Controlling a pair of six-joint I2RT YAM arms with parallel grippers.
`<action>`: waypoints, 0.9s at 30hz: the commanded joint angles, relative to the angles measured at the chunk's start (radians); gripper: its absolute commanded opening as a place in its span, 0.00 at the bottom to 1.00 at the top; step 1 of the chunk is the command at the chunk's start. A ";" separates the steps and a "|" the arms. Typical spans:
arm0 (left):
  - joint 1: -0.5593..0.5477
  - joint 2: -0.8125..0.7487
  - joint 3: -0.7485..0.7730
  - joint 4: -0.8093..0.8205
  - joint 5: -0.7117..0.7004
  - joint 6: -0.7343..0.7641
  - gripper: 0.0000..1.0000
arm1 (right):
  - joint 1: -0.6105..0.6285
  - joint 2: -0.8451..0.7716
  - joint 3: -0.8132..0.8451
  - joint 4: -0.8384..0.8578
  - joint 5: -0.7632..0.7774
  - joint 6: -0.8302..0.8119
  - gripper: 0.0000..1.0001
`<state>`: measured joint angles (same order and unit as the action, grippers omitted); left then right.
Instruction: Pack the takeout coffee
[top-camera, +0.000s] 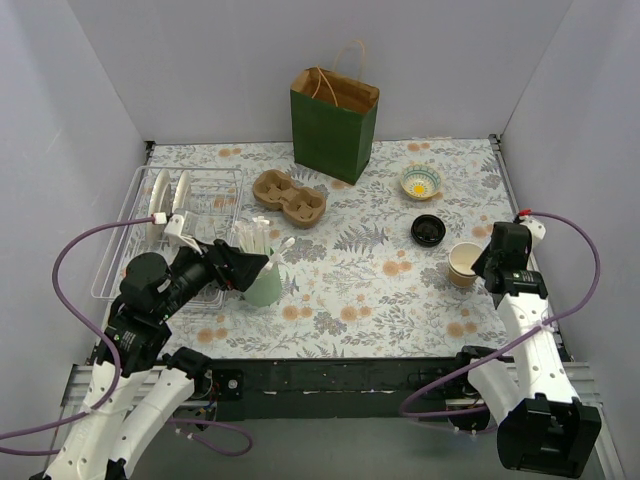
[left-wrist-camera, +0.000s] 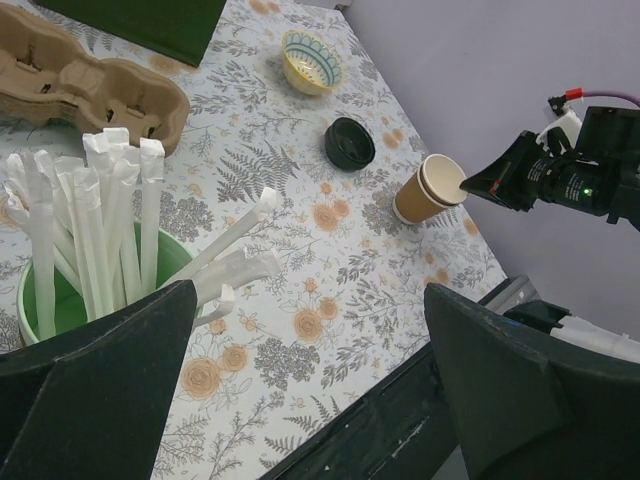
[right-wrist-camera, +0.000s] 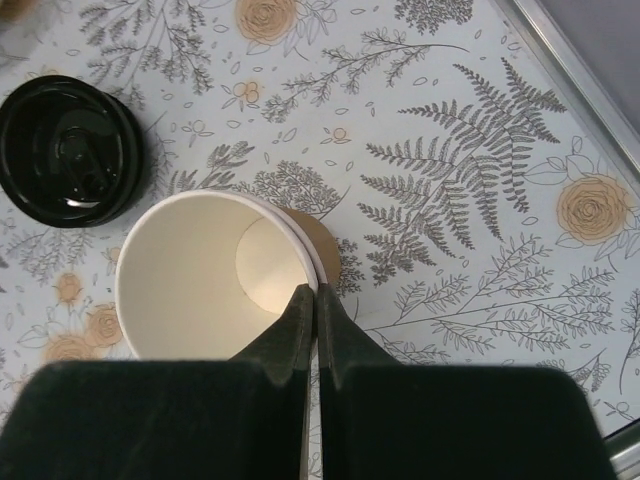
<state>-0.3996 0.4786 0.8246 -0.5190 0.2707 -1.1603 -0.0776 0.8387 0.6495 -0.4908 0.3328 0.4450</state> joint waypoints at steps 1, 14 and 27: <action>-0.002 -0.012 0.041 -0.012 0.002 0.013 0.98 | -0.005 0.001 0.064 -0.009 0.033 -0.031 0.01; -0.005 0.240 0.168 0.037 0.204 0.016 0.73 | -0.007 0.013 0.178 -0.052 -0.464 0.044 0.01; -0.451 0.795 0.338 0.232 -0.031 -0.074 0.54 | 0.007 0.000 0.108 0.014 -0.653 0.058 0.01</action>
<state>-0.7296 1.1385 1.0966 -0.3862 0.3286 -1.1881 -0.0761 0.8627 0.7650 -0.5339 -0.2562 0.4953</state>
